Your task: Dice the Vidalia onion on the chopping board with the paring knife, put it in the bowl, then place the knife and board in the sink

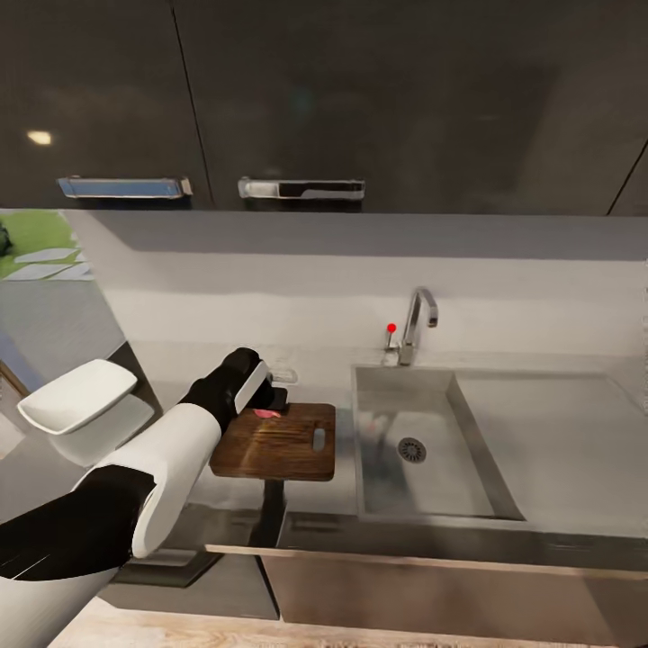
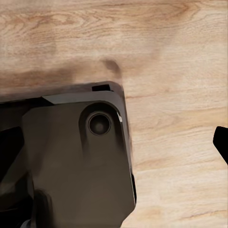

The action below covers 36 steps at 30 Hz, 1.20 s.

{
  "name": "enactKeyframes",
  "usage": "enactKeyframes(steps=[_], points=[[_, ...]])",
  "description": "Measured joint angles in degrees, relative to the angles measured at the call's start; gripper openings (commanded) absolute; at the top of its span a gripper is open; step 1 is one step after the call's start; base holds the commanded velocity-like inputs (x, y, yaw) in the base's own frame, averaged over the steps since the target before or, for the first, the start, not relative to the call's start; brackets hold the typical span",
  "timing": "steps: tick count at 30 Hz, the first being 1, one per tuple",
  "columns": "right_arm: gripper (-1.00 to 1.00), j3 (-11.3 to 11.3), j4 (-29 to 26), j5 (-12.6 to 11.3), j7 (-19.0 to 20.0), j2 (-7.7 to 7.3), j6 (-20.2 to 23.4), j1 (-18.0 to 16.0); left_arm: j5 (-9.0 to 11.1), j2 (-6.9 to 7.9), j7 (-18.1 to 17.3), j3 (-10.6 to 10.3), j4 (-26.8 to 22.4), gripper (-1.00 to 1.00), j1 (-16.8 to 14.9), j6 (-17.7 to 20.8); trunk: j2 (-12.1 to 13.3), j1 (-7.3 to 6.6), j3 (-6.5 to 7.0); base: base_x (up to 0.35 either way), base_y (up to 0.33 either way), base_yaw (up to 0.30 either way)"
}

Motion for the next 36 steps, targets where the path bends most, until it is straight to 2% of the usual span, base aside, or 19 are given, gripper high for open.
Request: enactKeyframes(steps=[7, 20, 36], points=[[1.0, 0.0, 0.0, 0.0, 0.0, 0.05, 0.0, 0.0, 0.0, 0.0, 0.0, 0.0, -0.1, -1.0, 0.0, 0.0, 0.0, -0.01, 0.0, -0.162, 0.0, 0.0], [1.0, 0.0, 0.0, 0.0, 0.0, 0.12, 0.0, 0.0, 0.0, 0.0, 0.0, 0.0, 0.0, -1.0, 0.0, 0.0, 0.0, -0.02, -0.05, -0.011, 0.0, 0.0], [1.0, 0.0, 0.0, 0.0, 0.0, 0.21, 0.1, 0.0, 0.0, 0.09, 0.0, -0.1, 0.1, -1.0, 0.0, 0.0, 0.0, -0.02, -0.97, 0.0, 0.0, 0.0]])
